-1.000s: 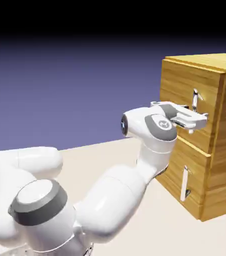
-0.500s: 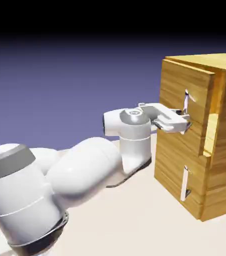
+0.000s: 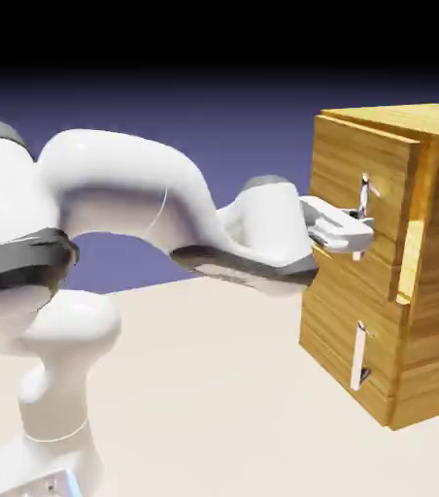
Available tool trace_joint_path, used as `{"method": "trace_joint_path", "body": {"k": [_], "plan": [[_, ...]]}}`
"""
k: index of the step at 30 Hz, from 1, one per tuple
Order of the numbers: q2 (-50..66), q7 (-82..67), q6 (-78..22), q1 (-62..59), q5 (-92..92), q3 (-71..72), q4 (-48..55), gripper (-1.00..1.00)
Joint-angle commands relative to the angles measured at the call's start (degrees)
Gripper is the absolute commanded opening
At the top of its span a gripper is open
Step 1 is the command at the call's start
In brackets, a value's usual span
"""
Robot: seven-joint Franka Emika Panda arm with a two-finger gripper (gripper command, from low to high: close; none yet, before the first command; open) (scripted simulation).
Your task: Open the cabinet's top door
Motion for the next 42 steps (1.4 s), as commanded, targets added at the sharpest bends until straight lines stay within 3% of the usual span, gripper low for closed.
{"method": "trace_joint_path", "body": {"k": [1,15,27,42], "plan": [[1.48,1.93,-0.12,-2.07,-0.28,1.94,-0.39,-1.0],[13.12,21.25,1.56,-31.1,-1.42,29.89,-2.15,-1.0],[3.92,2.49,-8.6,-40.27,27.33,45.66,-14.07,-1.0],[-1.34,-11.55,-32.14,-37.32,64.7,65.51,-20.63,-1.0]]}}
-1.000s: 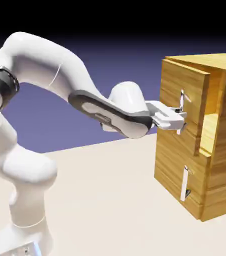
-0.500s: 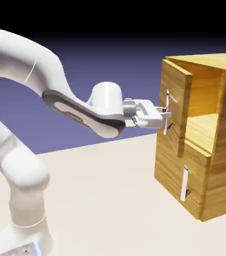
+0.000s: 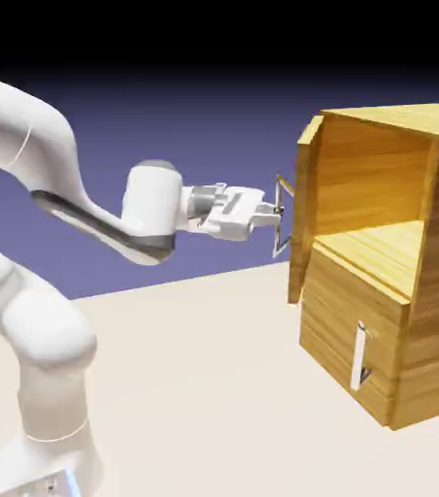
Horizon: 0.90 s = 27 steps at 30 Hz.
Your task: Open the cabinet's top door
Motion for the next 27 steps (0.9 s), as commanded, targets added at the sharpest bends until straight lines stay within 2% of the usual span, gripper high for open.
{"method": "trace_joint_path", "body": {"k": [1,12,27], "plan": [[0.38,-0.39,-2.05,0.5,2.49,1.51,0.22,-1.0],[13.08,-0.35,-28.73,3.51,26.63,18.2,11.28,-1.0],[42.4,8.97,-64.69,4.13,40.09,29.66,40.53,-1.0]]}}
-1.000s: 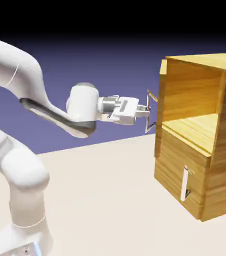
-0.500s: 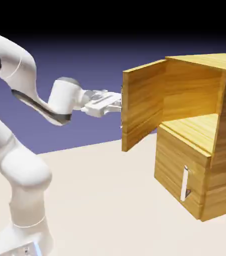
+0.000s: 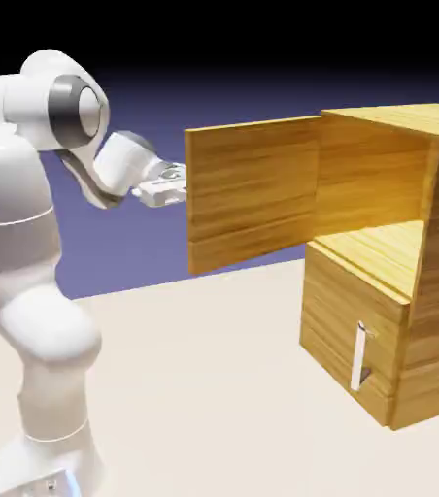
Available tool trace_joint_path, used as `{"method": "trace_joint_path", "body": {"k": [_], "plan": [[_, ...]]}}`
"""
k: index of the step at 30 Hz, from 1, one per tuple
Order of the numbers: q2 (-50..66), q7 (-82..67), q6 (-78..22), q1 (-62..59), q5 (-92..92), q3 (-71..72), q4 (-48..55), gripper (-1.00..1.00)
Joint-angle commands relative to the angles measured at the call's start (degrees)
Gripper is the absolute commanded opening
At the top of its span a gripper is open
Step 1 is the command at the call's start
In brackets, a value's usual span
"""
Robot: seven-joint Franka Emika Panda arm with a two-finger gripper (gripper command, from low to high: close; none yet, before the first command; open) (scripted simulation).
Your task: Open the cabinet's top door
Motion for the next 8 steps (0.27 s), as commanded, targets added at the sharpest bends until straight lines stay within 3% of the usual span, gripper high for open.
{"method": "trace_joint_path", "body": {"k": [1,7,8], "plan": [[1.93,0.72,-1.98,-0.03,0.35,0.18,2.07,-1.0],[11.12,4.31,-11.33,2.76,2.13,-0.29,12.88,-1.0],[11.12,4.31,-11.33,2.76,2.13,-0.29,12.88,1.0]]}}
